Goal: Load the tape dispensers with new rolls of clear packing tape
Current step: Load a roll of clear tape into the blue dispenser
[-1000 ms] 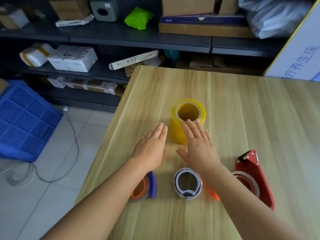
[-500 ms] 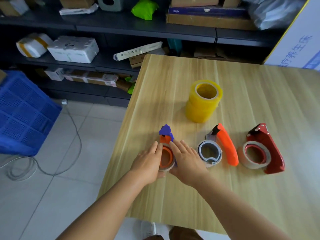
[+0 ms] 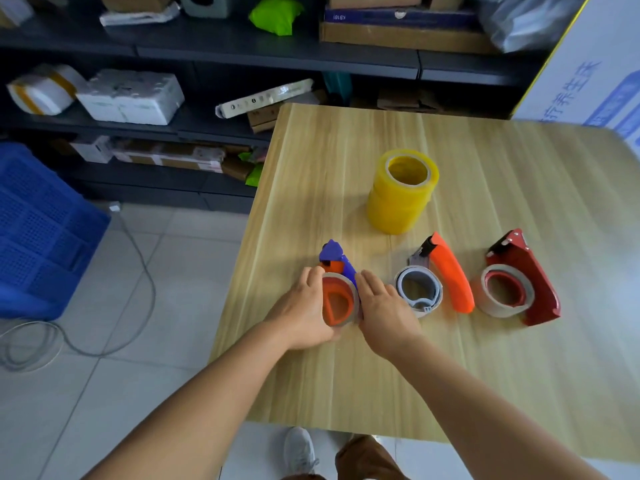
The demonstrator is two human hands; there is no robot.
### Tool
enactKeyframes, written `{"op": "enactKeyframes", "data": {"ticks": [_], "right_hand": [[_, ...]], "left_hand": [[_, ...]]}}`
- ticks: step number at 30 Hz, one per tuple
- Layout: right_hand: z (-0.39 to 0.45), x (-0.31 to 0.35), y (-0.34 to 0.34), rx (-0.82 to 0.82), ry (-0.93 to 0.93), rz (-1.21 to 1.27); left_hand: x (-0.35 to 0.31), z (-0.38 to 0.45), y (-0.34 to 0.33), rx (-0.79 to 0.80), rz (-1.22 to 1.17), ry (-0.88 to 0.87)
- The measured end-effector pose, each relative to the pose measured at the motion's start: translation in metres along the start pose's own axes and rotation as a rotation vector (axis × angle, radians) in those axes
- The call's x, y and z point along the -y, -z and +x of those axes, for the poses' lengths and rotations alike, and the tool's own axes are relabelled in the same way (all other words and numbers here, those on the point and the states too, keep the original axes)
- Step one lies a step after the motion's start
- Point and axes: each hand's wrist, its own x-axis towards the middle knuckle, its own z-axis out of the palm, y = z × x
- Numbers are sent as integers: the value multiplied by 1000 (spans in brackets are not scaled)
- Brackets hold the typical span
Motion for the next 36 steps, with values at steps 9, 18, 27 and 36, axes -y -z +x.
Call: {"op": "enactKeyframes", "data": {"ticks": [9, 18, 27, 36], "right_hand": [[10, 4, 12, 72, -17, -91], [31, 0, 34, -43, 83, -123], [90, 49, 34, 116, 241, 42], [125, 46, 44, 147, 267, 30]], "left_hand": [[15, -5, 18, -56, -23, 34], [19, 18, 43, -221, -127, 99], [32, 59, 49, -250, -68, 264], [37, 92, 48, -143, -68, 320]]}}
